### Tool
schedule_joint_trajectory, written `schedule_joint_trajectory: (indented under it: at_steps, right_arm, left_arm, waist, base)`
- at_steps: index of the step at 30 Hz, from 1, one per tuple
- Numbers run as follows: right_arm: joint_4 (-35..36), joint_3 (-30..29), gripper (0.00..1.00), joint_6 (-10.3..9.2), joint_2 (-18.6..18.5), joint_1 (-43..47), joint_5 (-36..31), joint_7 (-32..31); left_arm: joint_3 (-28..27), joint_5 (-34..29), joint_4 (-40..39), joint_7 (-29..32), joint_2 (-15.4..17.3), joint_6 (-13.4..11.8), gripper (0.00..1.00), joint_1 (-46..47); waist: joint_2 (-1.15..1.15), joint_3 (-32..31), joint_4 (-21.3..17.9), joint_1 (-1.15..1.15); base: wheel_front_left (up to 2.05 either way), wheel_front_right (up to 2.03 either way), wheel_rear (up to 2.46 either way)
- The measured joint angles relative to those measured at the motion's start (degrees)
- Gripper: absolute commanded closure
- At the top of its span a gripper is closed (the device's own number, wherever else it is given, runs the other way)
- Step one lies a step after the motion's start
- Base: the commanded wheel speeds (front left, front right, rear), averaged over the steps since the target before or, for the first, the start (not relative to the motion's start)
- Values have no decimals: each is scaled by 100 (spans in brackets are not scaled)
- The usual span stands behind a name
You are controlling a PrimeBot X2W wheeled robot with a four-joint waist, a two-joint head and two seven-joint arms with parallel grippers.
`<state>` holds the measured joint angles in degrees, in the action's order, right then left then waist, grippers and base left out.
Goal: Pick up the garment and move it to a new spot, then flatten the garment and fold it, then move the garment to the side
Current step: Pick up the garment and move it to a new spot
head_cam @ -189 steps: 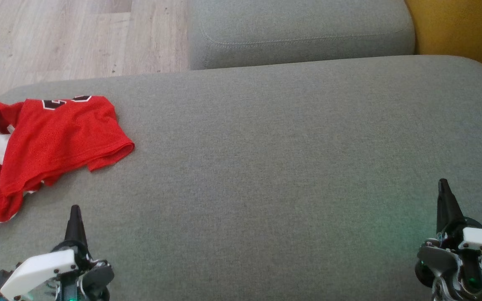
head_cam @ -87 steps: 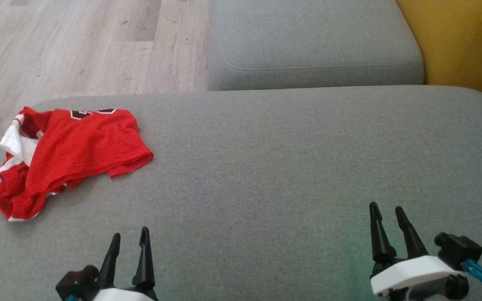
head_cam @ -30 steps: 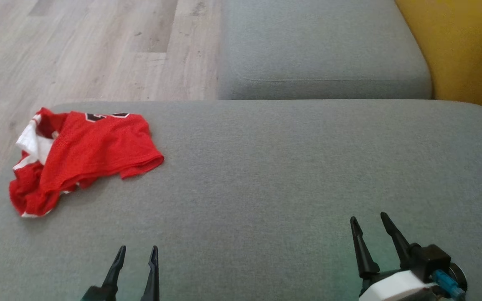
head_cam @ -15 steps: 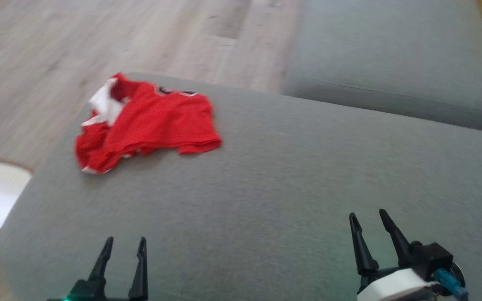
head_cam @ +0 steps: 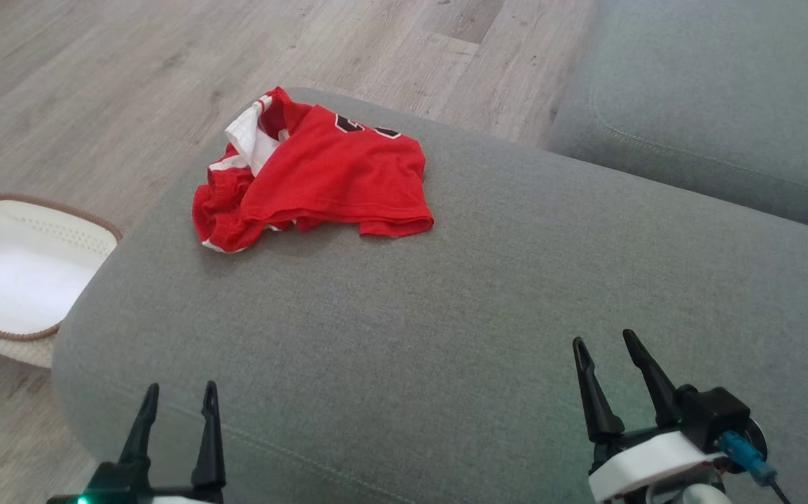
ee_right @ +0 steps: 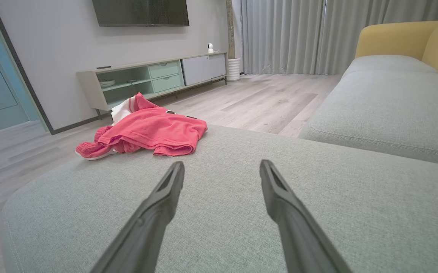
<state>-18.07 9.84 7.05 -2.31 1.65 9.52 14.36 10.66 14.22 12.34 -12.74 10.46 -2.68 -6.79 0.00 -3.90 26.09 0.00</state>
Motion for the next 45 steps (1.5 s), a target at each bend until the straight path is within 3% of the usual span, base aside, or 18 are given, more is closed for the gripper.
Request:
schedule_joint_trajectory:
  at_steps: [9,16,19,23,26,33,37,38,40,45]
  right_arm:
    - [55,-122,0,0,0,30,-4,0]
    - [171,-174,0,0,-1,34,-187,1]
    - [212,-201,0,0,-2,32,-320,1]
    - [318,-267,0,0,-4,-62,-547,-1]
    - [458,-277,0,0,-10,-293,-717,-62]
    - [756,-268,0,0,-27,-781,-971,-188]
    - [928,-248,0,0,-33,-930,-1029,-265]
    - [928,-248,0,0,-33,-930,-1029,-265]
    - [1018,-244,0,0,-35,-995,-1063,-300]
    - [1123,-227,0,0,-38,-1132,-1105,-311]
  left_arm:
    - [-121,0,-357,-3,143,-90,0,-7]
    - [-468,-89,-1238,403,806,-172,0,438]
    - [-576,-151,-1578,728,1217,10,0,1142]
    - [-659,37,-1704,1038,1495,374,0,2338]
    - [-623,166,-1346,1317,1656,641,0,3320]
    - [-37,479,275,1929,1626,928,0,5182]
    - [880,610,1296,2164,1514,1015,0,5493]
    - [880,610,1296,2164,1514,1015,0,5493]
    - [1566,988,1670,2290,1478,1026,0,5498]
    - [2159,1644,2248,2684,1575,1026,0,5568]
  waist:
    - [0,51,42,0]
    - [0,238,-243,0]
    - [0,384,-427,0]
    - [0,732,-655,1]
    - [0,1046,-841,2]
    - [0,1798,-1289,3]
    - [0,2234,-1602,2]
    - [0,2234,-1602,2]
    - [0,2465,-1763,2]
    - [0,2792,-1991,1]
  base:
    - [0,0,0]
    - [0,0,0]
    - [0,0,0]
    - [0,0,0]
    - [0,0,0]
    - [0,0,0]
    - [0,0,0]
    - [0,0,0]
    - [0,0,0]
    - [0,0,0]
